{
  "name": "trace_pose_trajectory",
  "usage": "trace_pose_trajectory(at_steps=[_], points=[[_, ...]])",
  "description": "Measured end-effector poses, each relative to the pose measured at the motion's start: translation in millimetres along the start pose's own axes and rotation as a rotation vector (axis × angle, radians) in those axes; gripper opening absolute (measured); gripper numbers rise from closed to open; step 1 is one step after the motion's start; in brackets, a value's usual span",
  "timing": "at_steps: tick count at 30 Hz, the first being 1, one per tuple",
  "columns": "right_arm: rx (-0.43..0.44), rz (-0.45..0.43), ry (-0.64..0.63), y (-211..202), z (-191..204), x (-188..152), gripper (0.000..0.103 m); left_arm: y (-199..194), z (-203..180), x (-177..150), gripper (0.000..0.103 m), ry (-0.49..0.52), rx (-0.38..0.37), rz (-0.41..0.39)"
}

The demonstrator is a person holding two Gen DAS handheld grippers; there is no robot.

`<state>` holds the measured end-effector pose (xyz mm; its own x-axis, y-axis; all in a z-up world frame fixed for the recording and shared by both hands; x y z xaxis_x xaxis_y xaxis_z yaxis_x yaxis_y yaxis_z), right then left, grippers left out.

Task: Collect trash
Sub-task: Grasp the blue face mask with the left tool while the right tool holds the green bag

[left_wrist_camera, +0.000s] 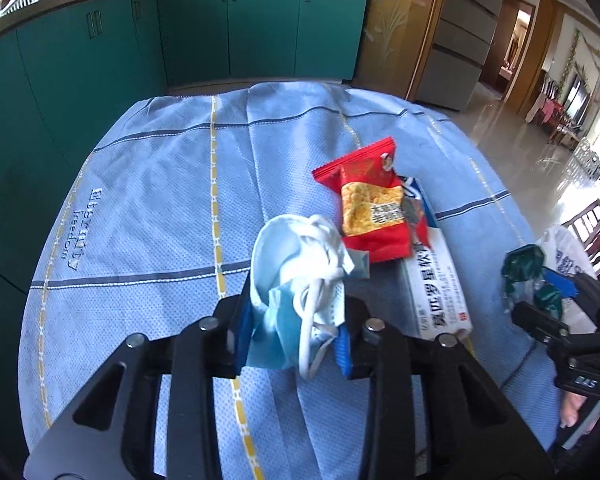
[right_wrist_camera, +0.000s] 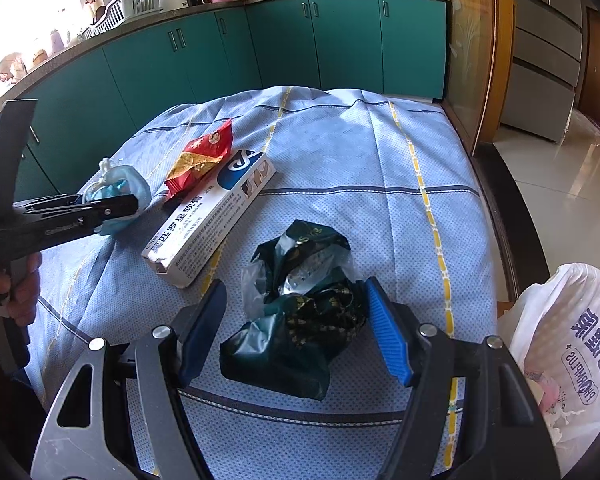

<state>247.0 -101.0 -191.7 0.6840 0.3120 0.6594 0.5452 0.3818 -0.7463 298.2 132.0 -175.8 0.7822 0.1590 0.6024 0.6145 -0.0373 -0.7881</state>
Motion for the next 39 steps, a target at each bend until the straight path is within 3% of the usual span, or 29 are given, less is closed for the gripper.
trace_pose_trajectory(at_steps=[6, 12, 15, 27, 34, 39], points=[[-0.004, 0.003, 0.001, 1, 0, 0, 0.070, -4, 9, -2, 0.051, -0.094, -0.074, 0.044], [-0.002, 0.004, -0.012, 3, 3, -1, 0.075, -8, 11, 1, 0.072, -0.082, -0.013, 0.009], [-0.001, 0.005, -0.015, 3, 4, -1, 0.075, -8, 12, 2, 0.076, -0.082, 0.005, -0.002], [-0.016, 0.016, -0.026, 6, 5, -3, 0.075, -8, 17, 5, 0.082, -0.089, 0.025, -0.015], [-0.009, 0.013, -0.020, 4, 5, -3, 0.075, -29, 25, 18, 0.086, -0.139, -0.040, -0.134], [-0.010, 0.007, -0.016, 2, 4, -1, 0.075, -5, 22, 24, 0.087, -0.114, 0.037, -0.106]])
Point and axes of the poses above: each gripper's, at about its wrist camera, not at the fingertips, and y roughly the way its jaws point, z to its left, x to its top, the point moved 4 cm from there along y, roughly the way its jaws point, and after that the axes turned 5 degrees about -y, right-handed, at the moved point
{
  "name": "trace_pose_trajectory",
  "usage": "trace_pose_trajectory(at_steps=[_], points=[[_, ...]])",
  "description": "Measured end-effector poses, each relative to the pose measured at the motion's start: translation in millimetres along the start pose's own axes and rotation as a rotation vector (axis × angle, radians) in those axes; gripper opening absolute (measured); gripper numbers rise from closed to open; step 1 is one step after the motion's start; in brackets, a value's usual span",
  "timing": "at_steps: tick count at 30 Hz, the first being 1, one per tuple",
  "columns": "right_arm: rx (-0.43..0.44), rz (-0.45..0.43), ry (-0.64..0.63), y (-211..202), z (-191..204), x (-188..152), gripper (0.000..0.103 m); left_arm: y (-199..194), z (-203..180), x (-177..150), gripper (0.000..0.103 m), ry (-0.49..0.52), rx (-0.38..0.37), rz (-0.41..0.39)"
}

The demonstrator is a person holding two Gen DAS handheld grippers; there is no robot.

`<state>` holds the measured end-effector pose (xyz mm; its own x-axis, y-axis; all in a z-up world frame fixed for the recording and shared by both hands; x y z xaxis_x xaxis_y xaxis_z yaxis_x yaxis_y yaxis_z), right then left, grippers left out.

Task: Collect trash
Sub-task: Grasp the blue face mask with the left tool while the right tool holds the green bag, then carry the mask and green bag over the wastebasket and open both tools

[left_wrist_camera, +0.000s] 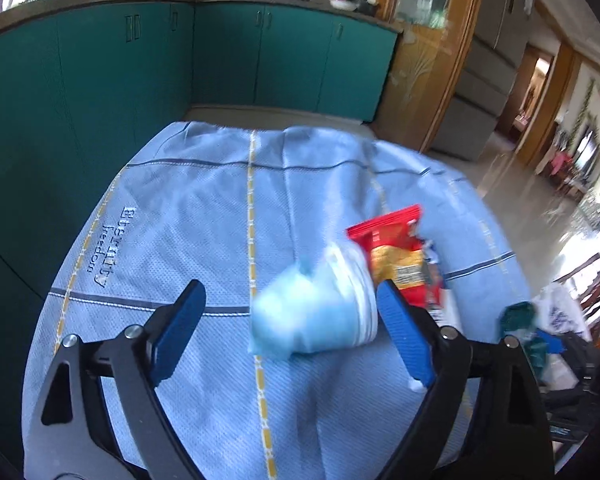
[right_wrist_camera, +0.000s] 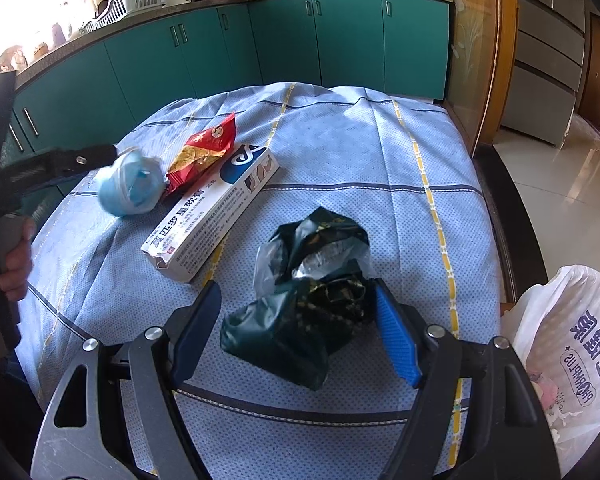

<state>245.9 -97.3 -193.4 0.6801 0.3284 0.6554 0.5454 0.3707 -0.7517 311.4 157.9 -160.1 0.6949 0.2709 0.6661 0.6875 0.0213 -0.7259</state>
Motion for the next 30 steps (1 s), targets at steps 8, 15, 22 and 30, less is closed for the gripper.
trace_pose_trajectory(at_steps=[8, 15, 22, 30], points=[[-0.055, 0.001, -0.034, 3, 1, 1, 0.075, 35, -19, -6, 0.087, 0.137, 0.094, 0.037], [-0.067, 0.008, -0.034, 11, 1, 2, 0.075, 34, -24, -11, 0.068, 0.205, 0.131, 0.036], [-0.075, 0.013, -0.049, 16, 7, 3, 0.075, 32, -23, -15, 0.042, 0.232, 0.126, 0.047], [-0.074, 0.006, -0.043, 17, 8, 5, 0.075, 22, -26, -17, 0.027, 0.247, 0.118, 0.029]])
Point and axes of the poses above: each gripper's, at about its wrist camera, not at the fingertips, and y roughly the way its jaws point, z to its left, x to its top, the point moved 4 cm from there along y, roughly the way its jaws point, and after that the axes turned 5 degrees about -y, right-handed, at the moved point
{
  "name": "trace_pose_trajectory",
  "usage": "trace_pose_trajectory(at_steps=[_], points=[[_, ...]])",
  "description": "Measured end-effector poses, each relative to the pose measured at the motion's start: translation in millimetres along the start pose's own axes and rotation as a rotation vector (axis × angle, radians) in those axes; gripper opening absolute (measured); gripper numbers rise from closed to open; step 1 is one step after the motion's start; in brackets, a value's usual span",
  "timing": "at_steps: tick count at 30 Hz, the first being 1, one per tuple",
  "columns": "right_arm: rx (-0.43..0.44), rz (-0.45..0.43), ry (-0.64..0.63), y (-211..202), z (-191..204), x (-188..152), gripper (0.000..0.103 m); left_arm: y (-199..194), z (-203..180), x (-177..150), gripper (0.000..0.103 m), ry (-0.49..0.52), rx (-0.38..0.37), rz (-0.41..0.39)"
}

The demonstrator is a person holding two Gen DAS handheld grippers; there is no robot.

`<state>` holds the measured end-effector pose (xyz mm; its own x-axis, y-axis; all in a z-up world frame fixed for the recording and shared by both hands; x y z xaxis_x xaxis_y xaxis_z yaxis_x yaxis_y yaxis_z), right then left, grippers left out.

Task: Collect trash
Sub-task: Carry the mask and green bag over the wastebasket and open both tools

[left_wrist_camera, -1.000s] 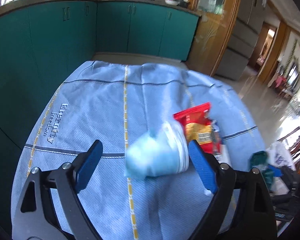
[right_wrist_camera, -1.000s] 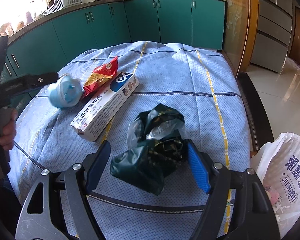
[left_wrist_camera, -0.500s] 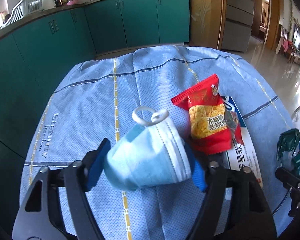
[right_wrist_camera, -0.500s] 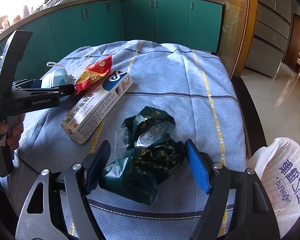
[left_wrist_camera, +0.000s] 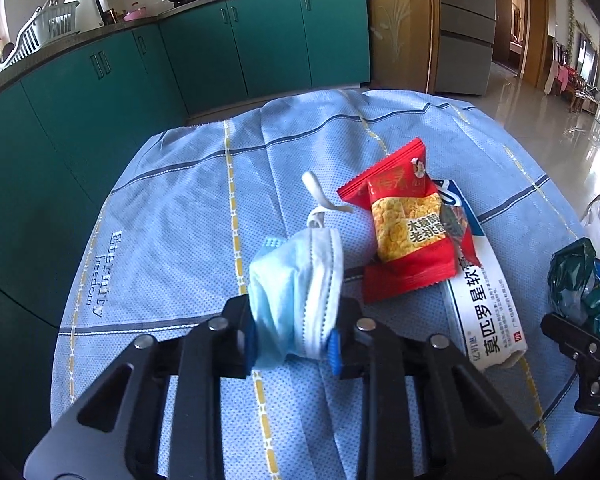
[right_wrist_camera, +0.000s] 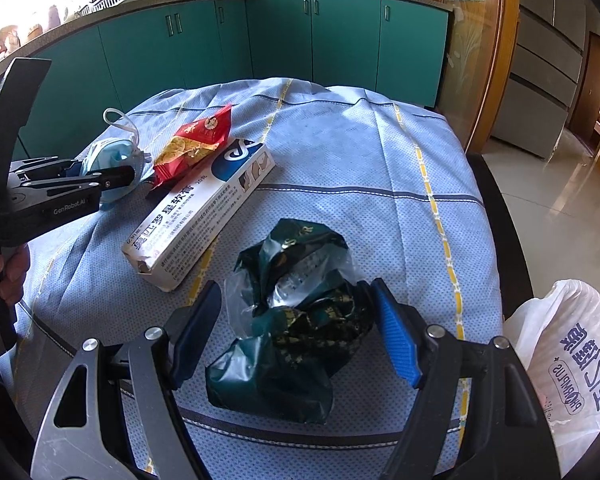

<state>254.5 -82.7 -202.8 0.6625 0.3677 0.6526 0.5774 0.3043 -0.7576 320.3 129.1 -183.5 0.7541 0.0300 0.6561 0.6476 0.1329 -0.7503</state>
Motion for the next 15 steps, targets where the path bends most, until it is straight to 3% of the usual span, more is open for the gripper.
trace_pose_trajectory(at_steps=[3, 6, 12, 15], points=[[0.000, 0.003, 0.009, 1, -2, 0, 0.074, -3, -2, 1, 0.026, 0.003, 0.000, -0.009], [0.003, 0.003, 0.018, 1, -3, 0, 0.059, -8, -2, 0, 0.023, 0.002, 0.005, -0.028], [0.021, -0.057, 0.042, -16, -8, 4, 0.056, -37, -1, 8, 0.022, -0.013, 0.016, -0.101], [0.016, -0.113, 0.047, -32, -14, 6, 0.056, -60, -5, 12, 0.022, -0.046, -0.023, -0.153]])
Point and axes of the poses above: each gripper's, at about its wrist camera, not at the fingertips, and y roughly the way its jaws point, z to its left, x to its top, the point moved 4 cm from there along y, roughly the way its jaws point, and after that the axes turned 5 degrees about -y, right-handed, at the moved point
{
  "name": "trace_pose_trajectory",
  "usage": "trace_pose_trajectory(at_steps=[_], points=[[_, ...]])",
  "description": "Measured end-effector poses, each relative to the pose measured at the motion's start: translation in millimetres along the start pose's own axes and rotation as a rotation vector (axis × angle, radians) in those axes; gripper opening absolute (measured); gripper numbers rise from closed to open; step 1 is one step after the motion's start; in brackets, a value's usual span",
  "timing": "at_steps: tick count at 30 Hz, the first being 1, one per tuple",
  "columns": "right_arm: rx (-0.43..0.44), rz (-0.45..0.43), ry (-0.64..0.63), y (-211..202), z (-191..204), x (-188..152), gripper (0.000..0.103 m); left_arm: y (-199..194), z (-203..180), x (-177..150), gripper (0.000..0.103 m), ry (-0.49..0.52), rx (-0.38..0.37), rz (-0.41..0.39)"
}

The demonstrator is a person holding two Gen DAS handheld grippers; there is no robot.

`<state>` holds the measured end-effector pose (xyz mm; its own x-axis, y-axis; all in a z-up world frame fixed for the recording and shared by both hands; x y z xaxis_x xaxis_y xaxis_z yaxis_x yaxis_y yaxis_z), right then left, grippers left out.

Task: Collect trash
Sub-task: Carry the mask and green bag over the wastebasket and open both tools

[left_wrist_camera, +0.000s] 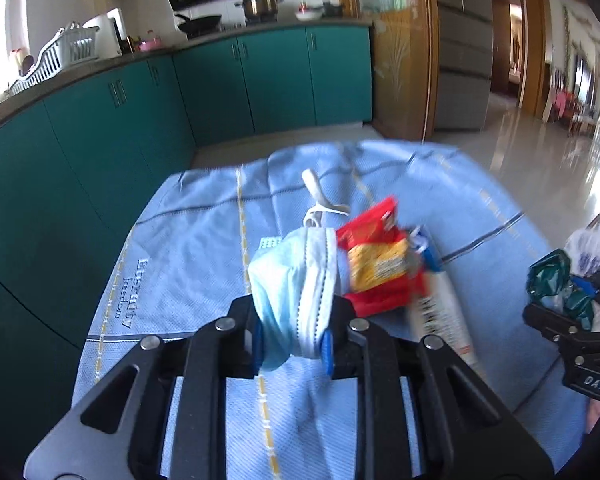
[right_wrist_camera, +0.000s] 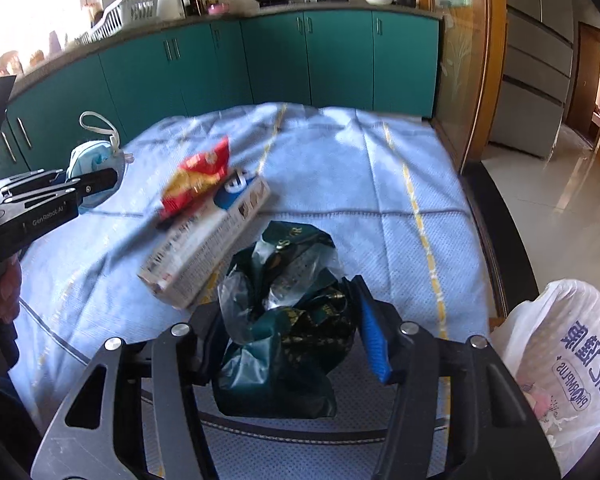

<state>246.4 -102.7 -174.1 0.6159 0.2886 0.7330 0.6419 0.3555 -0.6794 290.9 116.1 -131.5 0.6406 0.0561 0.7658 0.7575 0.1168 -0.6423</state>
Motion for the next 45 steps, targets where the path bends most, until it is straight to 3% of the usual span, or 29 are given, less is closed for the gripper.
trace_pose_trajectory(at_steps=[8, 15, 23, 31, 35, 37, 41, 43, 44, 45], points=[[-0.094, -0.077, 0.083, -43, -49, -3, 0.056, -33, -41, 10, 0.022, 0.000, -0.097, -0.070], [-0.224, -0.086, 0.178, -81, -116, -28, 0.056, -50, -116, 1, 0.022, 0.088, -0.207, -0.068], [-0.367, -0.060, 0.297, -122, -187, -77, 0.056, -52, -220, -29, 0.022, 0.183, -0.389, 0.029], [-0.403, -0.038, 0.397, -146, -232, -102, 0.057, -39, -312, -72, 0.022, 0.324, -0.470, 0.096], [-0.403, -0.024, 0.416, -146, -242, -106, 0.057, -23, -337, -87, 0.022, 0.354, -0.510, 0.136], [-0.405, -0.007, 0.421, -143, -242, -108, 0.057, -15, -342, -89, 0.022, 0.302, -0.584, 0.187], [-0.405, 0.010, 0.428, -143, -243, -112, 0.057, -18, -350, -90, 0.023, 0.276, -0.668, 0.195], [-0.405, 0.022, 0.429, -142, -244, -114, 0.057, -18, -355, -92, 0.025, 0.282, -0.679, 0.205], [-0.406, 0.031, 0.429, -140, -244, -115, 0.057, -18, -357, -93, 0.032, 0.282, -0.682, 0.210], [-0.407, 0.034, 0.431, -140, -244, -116, 0.058, -20, -358, -94, 0.046, 0.278, -0.681, 0.210]])
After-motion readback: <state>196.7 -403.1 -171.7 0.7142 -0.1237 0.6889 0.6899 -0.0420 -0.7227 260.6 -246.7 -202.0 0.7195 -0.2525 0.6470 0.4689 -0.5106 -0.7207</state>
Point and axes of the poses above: each gripper's, at about its wrist camera, not at the fingertips, and y roughly the way its jaws point, z to its left, x to its top, the point moved 4 cm from there along y, roughly the way its jaws point, and after that the axes turned 5 degrees about -y, right-handed, at the moved point
